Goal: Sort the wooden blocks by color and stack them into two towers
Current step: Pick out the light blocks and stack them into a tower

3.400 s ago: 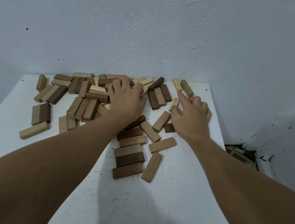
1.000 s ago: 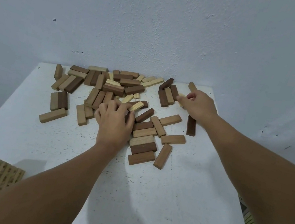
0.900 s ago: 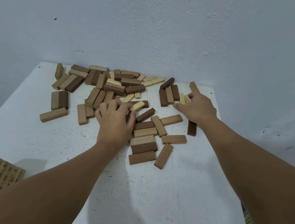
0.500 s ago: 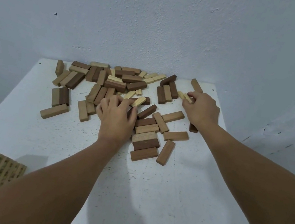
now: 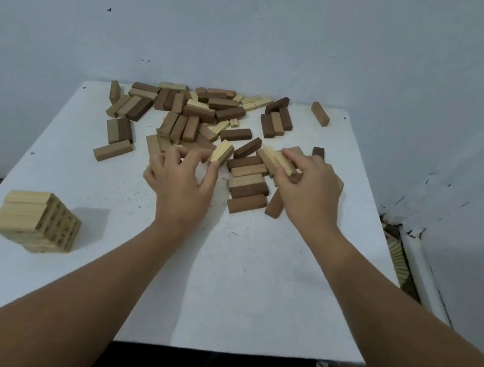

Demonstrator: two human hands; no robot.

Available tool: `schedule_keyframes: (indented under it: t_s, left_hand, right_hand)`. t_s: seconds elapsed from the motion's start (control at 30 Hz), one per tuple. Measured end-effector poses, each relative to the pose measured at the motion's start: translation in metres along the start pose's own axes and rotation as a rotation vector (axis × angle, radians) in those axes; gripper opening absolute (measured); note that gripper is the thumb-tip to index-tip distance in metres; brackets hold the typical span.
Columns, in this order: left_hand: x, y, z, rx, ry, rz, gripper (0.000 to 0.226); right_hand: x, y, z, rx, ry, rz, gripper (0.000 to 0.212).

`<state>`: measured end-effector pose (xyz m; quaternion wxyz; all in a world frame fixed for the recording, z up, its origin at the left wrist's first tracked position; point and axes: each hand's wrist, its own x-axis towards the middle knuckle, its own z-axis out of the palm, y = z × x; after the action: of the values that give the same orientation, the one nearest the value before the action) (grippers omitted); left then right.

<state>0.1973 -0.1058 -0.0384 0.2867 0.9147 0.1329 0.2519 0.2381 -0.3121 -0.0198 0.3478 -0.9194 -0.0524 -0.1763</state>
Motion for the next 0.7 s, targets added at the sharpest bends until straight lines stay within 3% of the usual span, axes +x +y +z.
schedule_keyframes:
  t_s: [0.27, 0.47, 0.7]
  left_hand:
    - [-0.090, -0.030, -0.065, 0.035, -0.159, -0.023, 0.026]
    - [-0.104, -0.029, -0.072, -0.017, -0.220, 0.027, 0.037]
    - [-0.101, -0.028, -0.074, -0.070, -0.287, 0.039, 0.034]
  right_hand:
    - [-0.105, -0.039, -0.001, 0.124, -0.081, -0.068, 0.034]
    - [-0.130, -0.045, 0.007, 0.157, -0.327, -0.158, 0.040]
    - [-0.132, -0.043, 0.009, 0.183, -0.270, -0.144, 0.022]
